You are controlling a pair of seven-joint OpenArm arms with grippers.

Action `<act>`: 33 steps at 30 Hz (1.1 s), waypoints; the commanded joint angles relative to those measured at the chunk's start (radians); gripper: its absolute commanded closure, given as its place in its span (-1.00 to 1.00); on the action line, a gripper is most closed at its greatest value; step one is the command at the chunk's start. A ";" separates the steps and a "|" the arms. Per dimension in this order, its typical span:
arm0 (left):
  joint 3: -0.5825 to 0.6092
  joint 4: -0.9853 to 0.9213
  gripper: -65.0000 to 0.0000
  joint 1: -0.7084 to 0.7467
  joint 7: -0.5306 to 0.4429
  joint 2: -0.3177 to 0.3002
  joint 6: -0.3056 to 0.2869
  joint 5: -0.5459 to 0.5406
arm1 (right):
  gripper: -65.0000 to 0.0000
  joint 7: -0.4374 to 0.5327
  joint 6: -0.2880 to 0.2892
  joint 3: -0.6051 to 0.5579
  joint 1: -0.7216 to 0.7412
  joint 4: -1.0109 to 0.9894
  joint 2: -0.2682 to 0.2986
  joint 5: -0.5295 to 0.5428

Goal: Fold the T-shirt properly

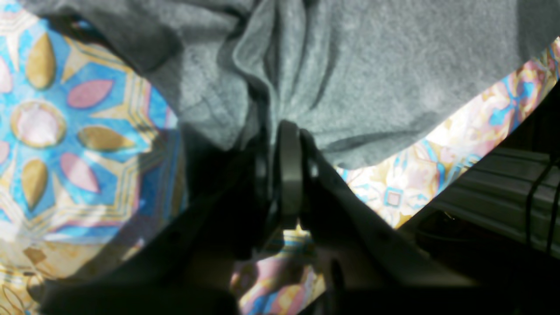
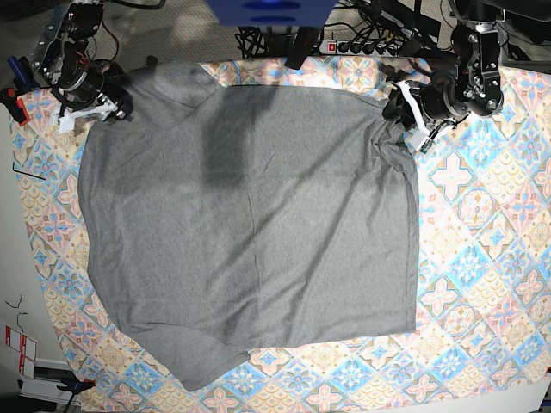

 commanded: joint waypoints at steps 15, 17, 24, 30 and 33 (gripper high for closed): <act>0.010 -0.010 0.93 0.014 0.067 0.006 0.017 0.071 | 0.55 -0.207 0.003 -0.033 -0.054 0.094 -0.037 0.141; 0.010 -0.010 0.93 0.014 0.067 0.008 0.017 0.071 | 0.87 -0.207 0.001 -0.030 -0.054 0.101 -0.037 0.141; 0.012 -0.010 0.93 0.015 0.067 0.008 0.017 0.071 | 0.97 -0.173 -0.002 -0.027 -0.053 0.103 -0.032 0.139; 0.013 -0.010 0.93 0.017 0.067 0.008 0.017 0.071 | 0.97 -0.142 -0.002 -0.027 -0.048 0.104 0.000 0.139; 0.013 -0.010 0.93 0.018 0.067 0.008 0.017 0.071 | 0.97 -0.136 -0.002 -0.001 -0.025 0.138 0.014 0.139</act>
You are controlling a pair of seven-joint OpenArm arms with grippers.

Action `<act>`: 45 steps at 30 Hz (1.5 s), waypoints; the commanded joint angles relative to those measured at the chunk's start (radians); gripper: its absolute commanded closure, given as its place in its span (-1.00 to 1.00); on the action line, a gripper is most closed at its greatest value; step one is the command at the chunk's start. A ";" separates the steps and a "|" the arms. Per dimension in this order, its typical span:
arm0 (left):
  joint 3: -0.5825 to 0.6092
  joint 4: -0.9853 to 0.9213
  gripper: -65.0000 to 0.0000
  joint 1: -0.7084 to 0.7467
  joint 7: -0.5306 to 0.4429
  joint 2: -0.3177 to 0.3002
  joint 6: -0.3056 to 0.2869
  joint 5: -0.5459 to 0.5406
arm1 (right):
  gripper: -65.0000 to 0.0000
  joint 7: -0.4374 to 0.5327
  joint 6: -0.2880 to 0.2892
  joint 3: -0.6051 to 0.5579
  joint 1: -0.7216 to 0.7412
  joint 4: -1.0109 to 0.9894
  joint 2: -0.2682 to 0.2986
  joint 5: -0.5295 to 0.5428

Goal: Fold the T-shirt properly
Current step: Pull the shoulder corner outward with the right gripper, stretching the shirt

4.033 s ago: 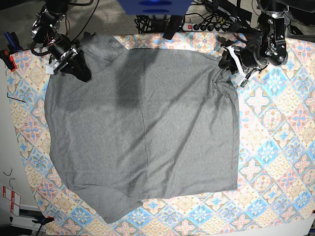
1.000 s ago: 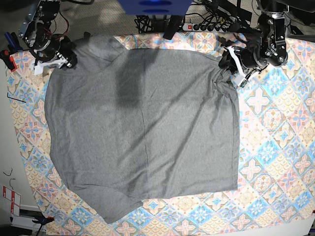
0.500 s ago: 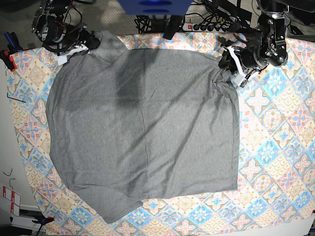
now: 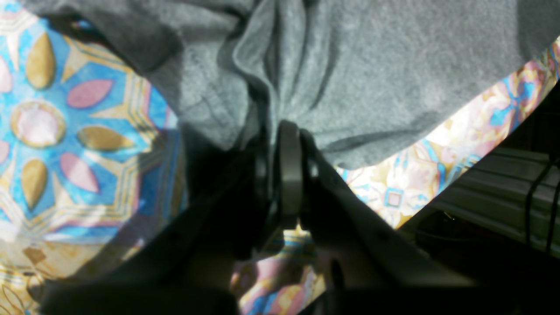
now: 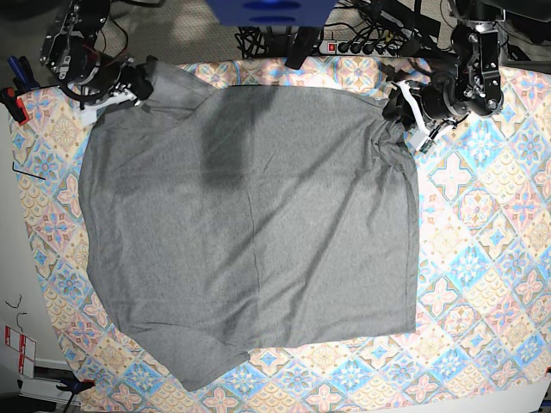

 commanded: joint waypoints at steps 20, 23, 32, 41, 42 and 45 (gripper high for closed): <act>-0.011 -0.007 0.93 -0.014 0.069 0.004 0.020 0.070 | 0.97 0.021 0.008 0.042 0.005 0.311 0.021 0.022; -0.085 -0.007 0.93 -0.027 0.088 0.007 0.020 0.070 | 0.97 0.021 0.008 0.038 0.032 0.318 0.041 0.022; -0.174 -0.006 0.94 -0.155 0.223 0.004 0.020 0.091 | 0.97 0.021 0.005 0.030 0.103 0.319 0.083 -0.084; -0.195 0.181 0.94 -0.190 0.324 0.057 0.020 0.260 | 0.98 0.021 0.005 -0.034 0.146 0.322 0.079 -0.198; -0.195 0.214 0.94 -0.189 0.339 0.072 0.020 0.286 | 0.98 0.021 0.005 -0.039 0.146 0.322 0.078 -0.198; -0.194 0.249 0.94 -0.189 0.349 0.119 0.020 0.364 | 0.97 0.011 0.005 -0.041 0.146 0.319 0.078 -0.198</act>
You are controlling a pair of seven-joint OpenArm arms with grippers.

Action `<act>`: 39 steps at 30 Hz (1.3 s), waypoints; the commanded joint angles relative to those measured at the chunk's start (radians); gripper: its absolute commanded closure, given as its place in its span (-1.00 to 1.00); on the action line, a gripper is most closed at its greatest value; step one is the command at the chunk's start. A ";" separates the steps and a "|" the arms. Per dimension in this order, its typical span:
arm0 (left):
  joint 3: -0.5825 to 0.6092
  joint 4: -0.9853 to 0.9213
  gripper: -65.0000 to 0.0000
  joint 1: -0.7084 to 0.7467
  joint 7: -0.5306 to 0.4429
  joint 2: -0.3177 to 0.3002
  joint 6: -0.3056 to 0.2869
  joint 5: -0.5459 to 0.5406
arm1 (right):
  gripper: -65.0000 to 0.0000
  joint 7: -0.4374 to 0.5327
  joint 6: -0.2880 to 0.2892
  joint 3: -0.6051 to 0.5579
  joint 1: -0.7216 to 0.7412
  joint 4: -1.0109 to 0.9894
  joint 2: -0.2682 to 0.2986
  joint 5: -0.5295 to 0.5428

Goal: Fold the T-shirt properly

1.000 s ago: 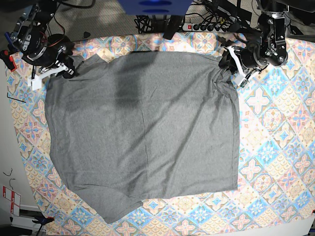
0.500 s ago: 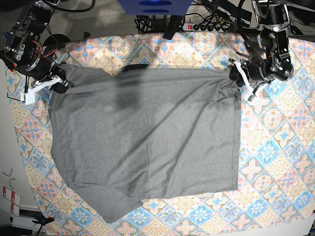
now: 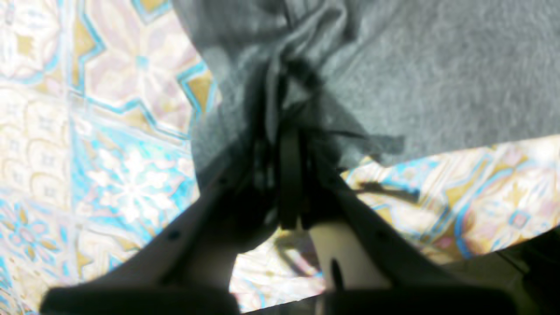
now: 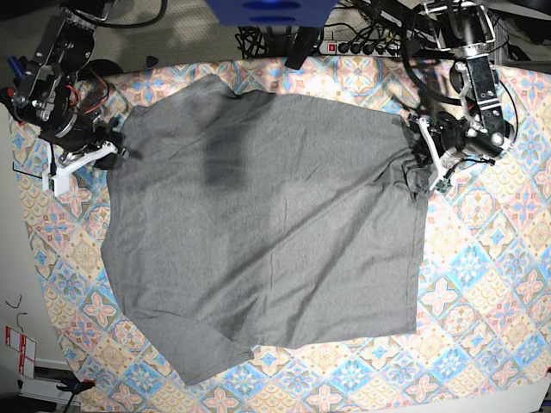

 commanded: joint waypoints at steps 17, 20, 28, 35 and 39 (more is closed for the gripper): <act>-0.004 0.017 0.94 -0.002 -0.005 0.023 0.002 0.087 | 0.00 -0.147 0.007 -0.070 0.010 0.013 0.013 0.026; -0.004 0.019 0.94 0.015 -0.006 0.021 0.002 0.087 | -0.20 -0.140 0.007 -0.096 0.010 0.012 0.013 0.021; -0.004 0.019 0.94 0.018 -0.006 0.020 0.002 0.087 | -0.22 0.026 0.010 -0.218 0.010 -0.134 0.021 0.021; -0.004 0.019 0.94 0.018 -0.006 0.018 0.002 0.087 | -0.22 0.158 0.010 -0.421 0.012 -0.257 0.075 -0.072; -0.004 0.019 0.94 0.018 -0.006 0.017 0.002 0.087 | -0.22 0.166 0.010 -0.438 0.010 -0.262 0.075 -0.189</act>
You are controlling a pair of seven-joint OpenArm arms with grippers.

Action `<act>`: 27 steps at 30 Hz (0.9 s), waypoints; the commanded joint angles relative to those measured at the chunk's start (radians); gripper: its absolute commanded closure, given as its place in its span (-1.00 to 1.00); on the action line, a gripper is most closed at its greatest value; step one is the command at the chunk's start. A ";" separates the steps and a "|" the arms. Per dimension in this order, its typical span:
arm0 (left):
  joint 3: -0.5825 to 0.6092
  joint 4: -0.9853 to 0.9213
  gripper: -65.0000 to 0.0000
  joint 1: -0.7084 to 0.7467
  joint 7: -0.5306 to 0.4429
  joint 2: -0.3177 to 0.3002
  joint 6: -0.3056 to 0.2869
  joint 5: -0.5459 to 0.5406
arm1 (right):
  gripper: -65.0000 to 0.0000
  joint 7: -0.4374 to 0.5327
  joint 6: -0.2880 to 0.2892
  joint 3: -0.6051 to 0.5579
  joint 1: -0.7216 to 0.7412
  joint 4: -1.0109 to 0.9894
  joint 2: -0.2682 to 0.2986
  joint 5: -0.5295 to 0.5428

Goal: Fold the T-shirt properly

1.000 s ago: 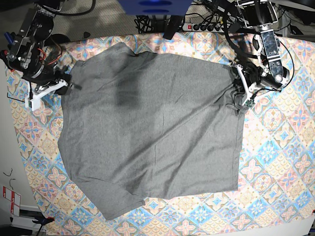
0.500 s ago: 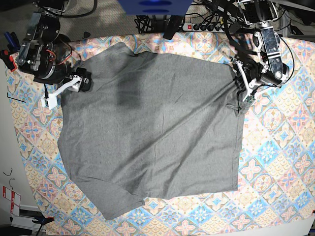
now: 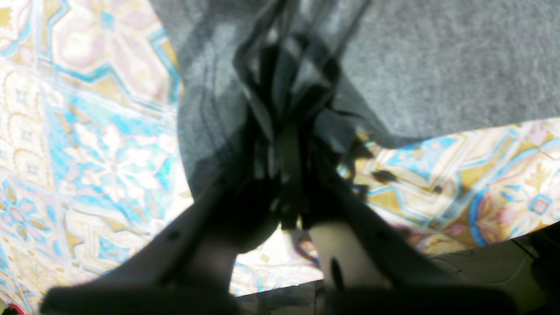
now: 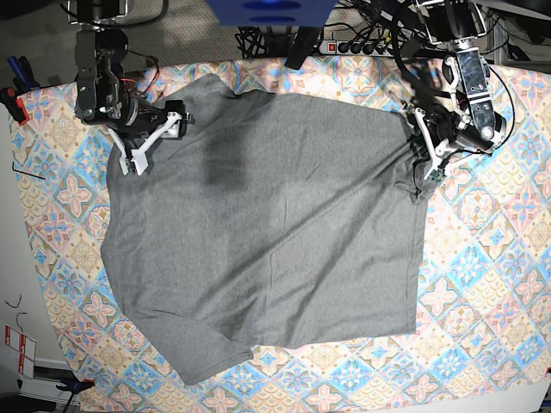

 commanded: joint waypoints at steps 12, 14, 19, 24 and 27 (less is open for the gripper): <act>-0.003 0.019 0.94 -0.008 -0.004 -0.009 0.005 -0.002 | 0.39 -0.017 0.002 -0.080 0.004 0.015 0.013 -0.024; -0.003 0.019 0.94 -0.009 -0.004 -0.009 0.005 -0.002 | 0.65 -0.036 0.002 -0.095 0.004 0.015 0.013 -0.022; -0.003 0.019 0.94 -0.008 -0.004 -0.009 0.005 -0.002 | 0.97 -0.053 -0.001 -0.097 0.002 0.038 0.007 -0.022; -0.003 0.019 0.94 -0.008 -0.001 -0.009 0.005 -0.002 | 0.98 -0.055 -0.013 -0.045 -0.001 0.124 0.005 -0.022; -0.003 0.019 0.94 0.008 0.001 -0.007 0.005 -0.002 | 0.98 -0.058 -0.070 0.056 -0.011 0.147 0.005 -0.022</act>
